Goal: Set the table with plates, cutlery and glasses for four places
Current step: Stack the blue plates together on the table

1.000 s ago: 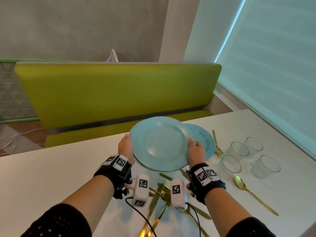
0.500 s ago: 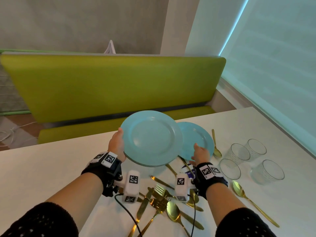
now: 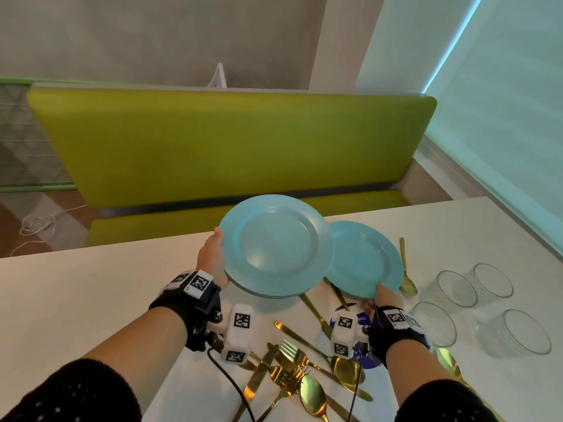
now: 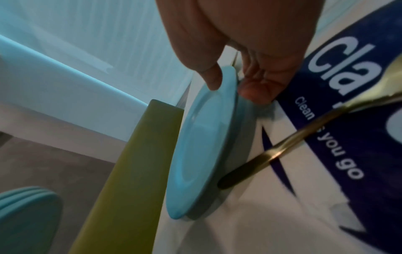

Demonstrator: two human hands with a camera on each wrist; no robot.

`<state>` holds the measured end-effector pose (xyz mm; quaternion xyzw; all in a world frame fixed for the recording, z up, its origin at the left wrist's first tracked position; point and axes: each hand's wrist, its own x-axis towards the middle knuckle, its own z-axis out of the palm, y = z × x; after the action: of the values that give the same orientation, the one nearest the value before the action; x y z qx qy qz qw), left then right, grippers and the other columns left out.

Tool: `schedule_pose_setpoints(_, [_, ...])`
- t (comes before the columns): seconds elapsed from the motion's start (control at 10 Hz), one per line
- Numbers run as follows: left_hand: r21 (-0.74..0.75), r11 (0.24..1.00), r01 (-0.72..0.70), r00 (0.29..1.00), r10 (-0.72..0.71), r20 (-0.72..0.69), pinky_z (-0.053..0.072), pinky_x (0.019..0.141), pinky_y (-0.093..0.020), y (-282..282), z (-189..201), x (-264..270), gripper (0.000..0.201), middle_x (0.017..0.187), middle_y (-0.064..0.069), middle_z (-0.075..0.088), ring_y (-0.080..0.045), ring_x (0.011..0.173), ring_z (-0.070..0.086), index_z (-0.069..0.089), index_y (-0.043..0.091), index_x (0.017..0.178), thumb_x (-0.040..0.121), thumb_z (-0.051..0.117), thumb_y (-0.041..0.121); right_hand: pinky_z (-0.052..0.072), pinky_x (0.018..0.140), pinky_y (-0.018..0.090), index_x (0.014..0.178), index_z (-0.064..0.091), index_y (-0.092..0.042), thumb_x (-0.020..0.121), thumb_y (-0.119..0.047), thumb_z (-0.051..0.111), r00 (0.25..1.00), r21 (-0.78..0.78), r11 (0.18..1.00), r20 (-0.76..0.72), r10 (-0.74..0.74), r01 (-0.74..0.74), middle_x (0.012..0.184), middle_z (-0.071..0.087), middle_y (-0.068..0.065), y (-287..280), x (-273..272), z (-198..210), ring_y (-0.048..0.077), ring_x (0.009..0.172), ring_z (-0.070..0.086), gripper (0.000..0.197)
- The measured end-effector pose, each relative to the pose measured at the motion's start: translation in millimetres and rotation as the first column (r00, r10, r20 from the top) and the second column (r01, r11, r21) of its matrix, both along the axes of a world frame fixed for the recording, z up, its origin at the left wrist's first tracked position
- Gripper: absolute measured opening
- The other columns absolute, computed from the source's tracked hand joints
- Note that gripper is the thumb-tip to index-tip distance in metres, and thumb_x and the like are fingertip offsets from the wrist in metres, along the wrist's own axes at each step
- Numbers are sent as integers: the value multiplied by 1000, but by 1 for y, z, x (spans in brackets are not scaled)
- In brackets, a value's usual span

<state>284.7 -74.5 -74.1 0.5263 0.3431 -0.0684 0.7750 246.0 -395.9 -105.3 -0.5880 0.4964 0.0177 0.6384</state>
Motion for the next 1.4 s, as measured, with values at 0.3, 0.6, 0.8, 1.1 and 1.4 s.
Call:
schedule_pose_setpoints(0.3, [-80,996,28,1000,-28,1,47,98,-56,-12,13,-9,42,115,-14,67,-36,108,63,61,16,110,92,46,50,54,73,25,131,39,2,95,-23,50,985,69,991,126,-120,112,126,58,17,19,3,22,30,116,57,45])
schedule_pose_setpoints(0.6, [-31,994,103,994,-102,24,47,99,-55,9,26,-43,46,116,-15,66,-32,105,63,63,15,107,90,44,54,33,35,3,134,40,5,103,-27,27,966,47,986,198,-167,161,136,48,25,85,-21,51,38,125,48,47])
schedule_pose_setpoints(0.8, [185,971,148,980,-169,106,48,96,-43,53,43,-79,35,117,-12,62,-32,108,59,58,16,115,97,36,36,49,83,16,135,41,1,92,-21,54,977,-95,991,181,112,-96,134,50,19,161,-74,71,32,125,49,49])
schedule_pose_setpoints(1.1, [508,850,138,974,-210,87,42,94,-35,142,41,-124,39,125,-9,59,-31,113,54,57,13,125,97,33,27,37,98,28,129,39,0,88,-11,58,975,-217,965,130,180,-150,133,49,15,260,-129,66,29,126,46,47])
schedule_pose_setpoints(1.4, [609,762,220,975,-200,-102,38,96,-34,211,10,-165,38,132,-16,55,-35,119,50,51,9,130,97,36,20,43,74,35,74,54,-13,100,-24,35,974,42,981,133,184,-191,83,57,10,330,-154,40,26,76,53,34])
